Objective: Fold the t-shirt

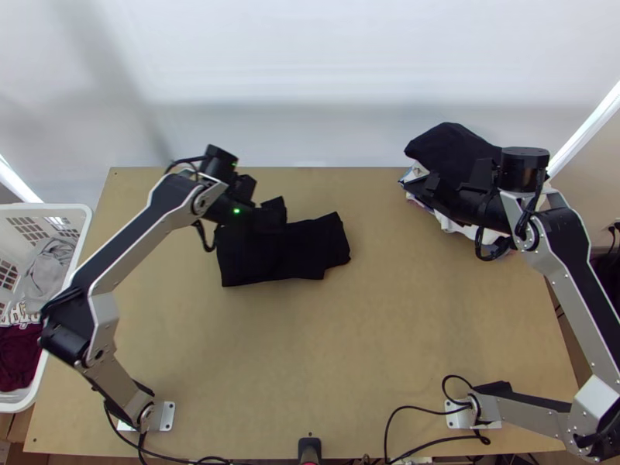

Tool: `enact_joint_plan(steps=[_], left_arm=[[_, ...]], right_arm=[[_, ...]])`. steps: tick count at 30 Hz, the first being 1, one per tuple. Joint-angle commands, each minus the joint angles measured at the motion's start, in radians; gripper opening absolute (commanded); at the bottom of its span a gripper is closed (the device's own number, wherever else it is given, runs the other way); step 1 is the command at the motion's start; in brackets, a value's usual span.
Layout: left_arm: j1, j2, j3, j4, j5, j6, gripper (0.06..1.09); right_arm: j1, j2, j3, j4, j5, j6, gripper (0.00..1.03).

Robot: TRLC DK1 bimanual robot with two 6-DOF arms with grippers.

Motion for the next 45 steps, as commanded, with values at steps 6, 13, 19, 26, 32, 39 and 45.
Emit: enact_joint_plan(steps=[6, 13, 19, 26, 32, 39, 45], left_arm=[[-0.064, 0.136, 0.145, 0.013, -0.025, -0.04, 0.1], [-0.107, 0.256, 0.249, 0.015, -0.081, -0.094, 0.11], [-0.119, 0.332, 0.413, 0.03, -0.11, -0.224, 1.04], [-0.036, 0.311, 0.539, 0.053, -0.107, -0.31, 1.04], [0.074, 0.208, 0.499, -0.005, -0.104, -0.258, 1.04], [0.209, 0.105, 0.493, -0.094, -0.128, -0.164, 1.04], [0.306, 0.016, 0.431, -0.136, -0.133, -0.117, 1.04]], right_arm=[[-0.005, -0.033, -0.041, -0.009, 0.014, -0.008, 0.99], [0.001, -0.024, -0.048, -0.009, 0.021, -0.014, 0.99], [0.022, -0.023, -0.104, 0.003, 0.024, -0.022, 0.99], [0.113, 0.046, -0.232, 0.066, 0.041, -0.051, 0.99], [0.179, 0.171, -0.173, 0.104, 0.04, -0.054, 0.99], [0.265, 0.347, -0.029, 0.106, 0.04, -0.095, 0.99], [0.298, 0.485, 0.089, 0.106, 0.04, -0.121, 0.99]])
